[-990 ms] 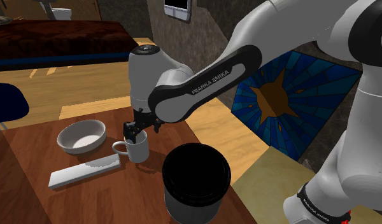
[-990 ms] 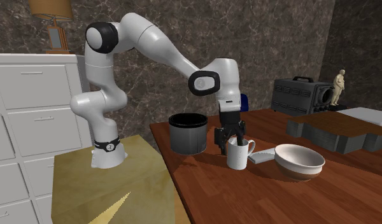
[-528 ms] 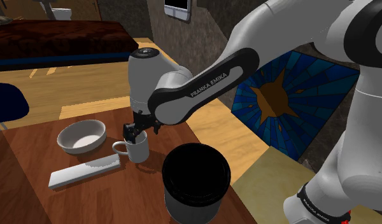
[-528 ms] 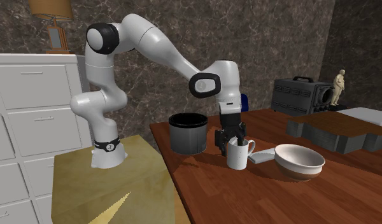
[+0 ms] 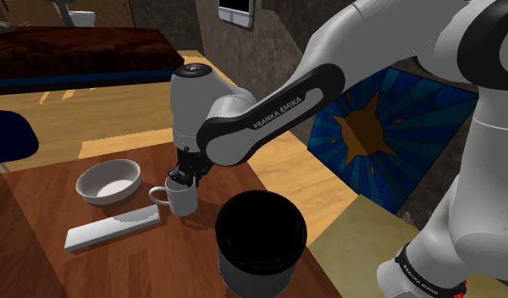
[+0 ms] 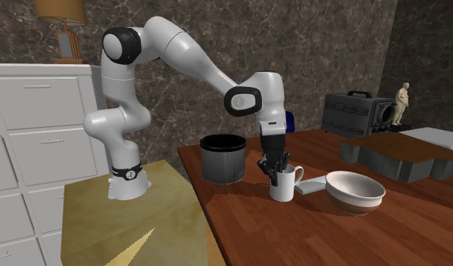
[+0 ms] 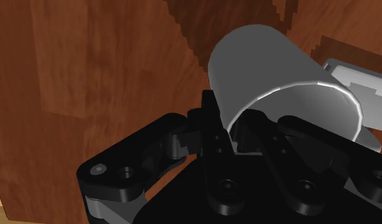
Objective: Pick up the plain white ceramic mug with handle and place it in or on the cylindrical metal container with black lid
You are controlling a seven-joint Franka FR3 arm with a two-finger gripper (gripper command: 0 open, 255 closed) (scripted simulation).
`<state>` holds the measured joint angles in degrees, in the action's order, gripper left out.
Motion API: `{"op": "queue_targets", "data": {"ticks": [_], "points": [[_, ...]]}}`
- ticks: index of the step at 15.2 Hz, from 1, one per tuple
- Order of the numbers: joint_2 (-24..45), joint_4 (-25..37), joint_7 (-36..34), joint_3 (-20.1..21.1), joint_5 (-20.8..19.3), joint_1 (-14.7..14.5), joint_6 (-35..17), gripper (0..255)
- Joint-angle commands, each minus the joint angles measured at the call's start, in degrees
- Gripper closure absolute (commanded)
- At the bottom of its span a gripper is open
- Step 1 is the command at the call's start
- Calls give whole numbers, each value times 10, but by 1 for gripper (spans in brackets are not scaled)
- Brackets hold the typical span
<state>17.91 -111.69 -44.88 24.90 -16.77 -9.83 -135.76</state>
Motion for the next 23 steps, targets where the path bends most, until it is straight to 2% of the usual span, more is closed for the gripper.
{"op": "queue_targets", "data": {"ticks": [1,3,23], "points": [[0,0,0,0,0,0,0,255],[0,0,0,0,0,0,0,255],[-67,73,44,19,55,13,130,255]]}}
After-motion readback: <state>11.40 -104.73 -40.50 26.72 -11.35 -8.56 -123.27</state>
